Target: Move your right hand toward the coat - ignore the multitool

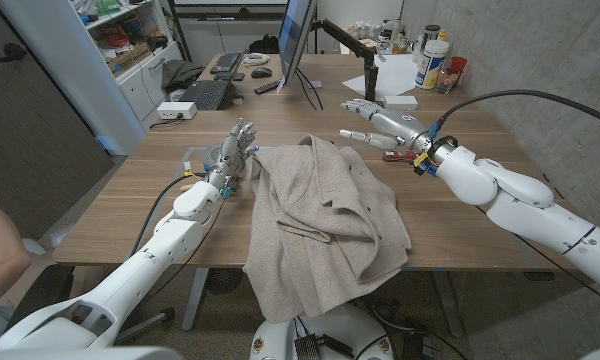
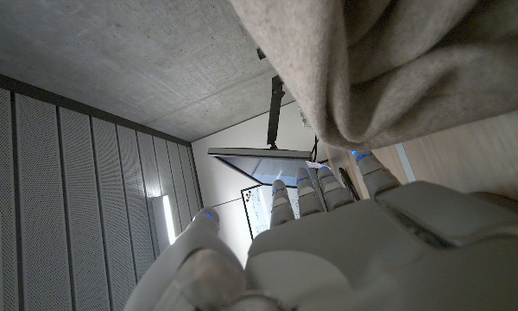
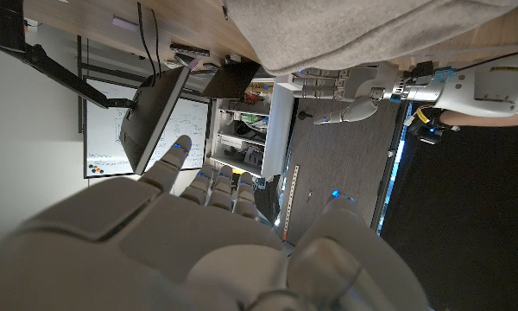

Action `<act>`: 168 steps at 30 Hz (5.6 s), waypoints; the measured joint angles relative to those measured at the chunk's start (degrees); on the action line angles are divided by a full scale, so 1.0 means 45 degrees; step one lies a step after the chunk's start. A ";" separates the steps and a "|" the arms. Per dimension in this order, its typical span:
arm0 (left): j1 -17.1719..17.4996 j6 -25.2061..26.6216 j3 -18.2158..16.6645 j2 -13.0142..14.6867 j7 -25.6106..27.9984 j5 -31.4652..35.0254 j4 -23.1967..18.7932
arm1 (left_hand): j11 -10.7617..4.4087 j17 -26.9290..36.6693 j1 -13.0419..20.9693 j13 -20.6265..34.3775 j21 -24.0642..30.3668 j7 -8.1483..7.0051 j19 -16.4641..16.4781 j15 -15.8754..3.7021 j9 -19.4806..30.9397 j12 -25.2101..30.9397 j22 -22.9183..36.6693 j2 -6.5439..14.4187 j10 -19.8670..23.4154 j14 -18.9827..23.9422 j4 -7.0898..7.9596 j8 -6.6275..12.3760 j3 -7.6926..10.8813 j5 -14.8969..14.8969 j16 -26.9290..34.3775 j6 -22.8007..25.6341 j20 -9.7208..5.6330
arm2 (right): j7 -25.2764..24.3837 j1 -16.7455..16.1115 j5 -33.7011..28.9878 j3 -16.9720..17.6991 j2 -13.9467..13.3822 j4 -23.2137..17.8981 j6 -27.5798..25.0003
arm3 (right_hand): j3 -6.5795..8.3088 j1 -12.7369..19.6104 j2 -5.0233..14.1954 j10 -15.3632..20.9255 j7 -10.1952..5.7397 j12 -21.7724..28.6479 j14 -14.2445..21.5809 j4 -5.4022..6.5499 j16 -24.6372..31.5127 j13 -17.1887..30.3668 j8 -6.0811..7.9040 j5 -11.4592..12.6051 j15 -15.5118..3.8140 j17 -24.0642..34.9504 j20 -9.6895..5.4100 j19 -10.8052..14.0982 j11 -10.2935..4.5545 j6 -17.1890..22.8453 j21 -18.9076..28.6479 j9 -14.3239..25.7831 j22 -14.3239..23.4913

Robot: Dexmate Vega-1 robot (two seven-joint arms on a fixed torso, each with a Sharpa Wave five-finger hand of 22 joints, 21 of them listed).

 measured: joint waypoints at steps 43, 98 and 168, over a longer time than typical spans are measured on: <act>0.0047 -0.0005 -0.0048 0.0027 0.0045 -0.0049 -0.0075 | 0.0000 0.0000 0.0000 0.0000 0.0000 0.0000 0.0000 0.0000 0.0000 0.0000 0.0000 0.0000 0.0000 0.0000 0.0002 0.0000 -0.0104 0.0000 0.0000 0.0000 0.0000 | 0.0455 0.0377 -0.1645 -0.0847 0.0249 -0.0237 -0.0100 | 0.0000 0.0049 0.0052 -0.0528 -0.0020 -0.0173 -0.0339 -0.0108 -0.0047 0.0000 0.0000 0.0000 0.0022 0.0001 0.0021 -0.0386 -0.0029 -0.0295 -0.0052 -0.0001 0.0000; 0.0053 0.0059 -0.0040 0.0028 0.0048 -0.0067 -0.0103 | 0.0000 0.0000 0.0000 0.0000 0.0000 0.0000 0.0000 0.0000 0.0000 0.0000 0.0000 0.0000 0.0000 0.0000 0.0055 0.0000 -0.0156 0.0000 0.0000 0.0000 0.0000 | 0.0573 0.0529 -0.3122 -0.1440 0.0449 -0.0325 0.0185 | 0.0000 0.0049 0.0051 -0.0733 -0.0022 -0.0171 -0.0522 -0.0214 -0.0046 0.0000 0.0000 0.0000 0.0070 0.0001 0.0068 -0.0523 0.0044 -0.0293 -0.0050 -0.0001 0.0001; 0.0064 -0.0005 -0.0071 0.0018 -0.0005 -0.0105 -0.0076 | 0.0000 -0.0001 0.0000 -0.0001 0.0000 0.0000 0.0000 0.0000 0.0000 0.0000 0.0000 0.0000 0.0000 0.0000 0.0125 0.0000 -0.0225 0.0074 0.0000 0.0000 0.0000 | 0.1440 0.0906 -0.4101 -0.2210 0.0828 -0.0228 -0.1002 | -0.0037 0.0133 0.0136 -0.1133 0.0621 -0.0098 -0.0909 -0.0351 -0.0045 0.0000 -0.0089 0.0000 0.0138 0.0001 0.0204 -0.0657 0.0551 -0.0981 -0.0050 -0.0001 0.0001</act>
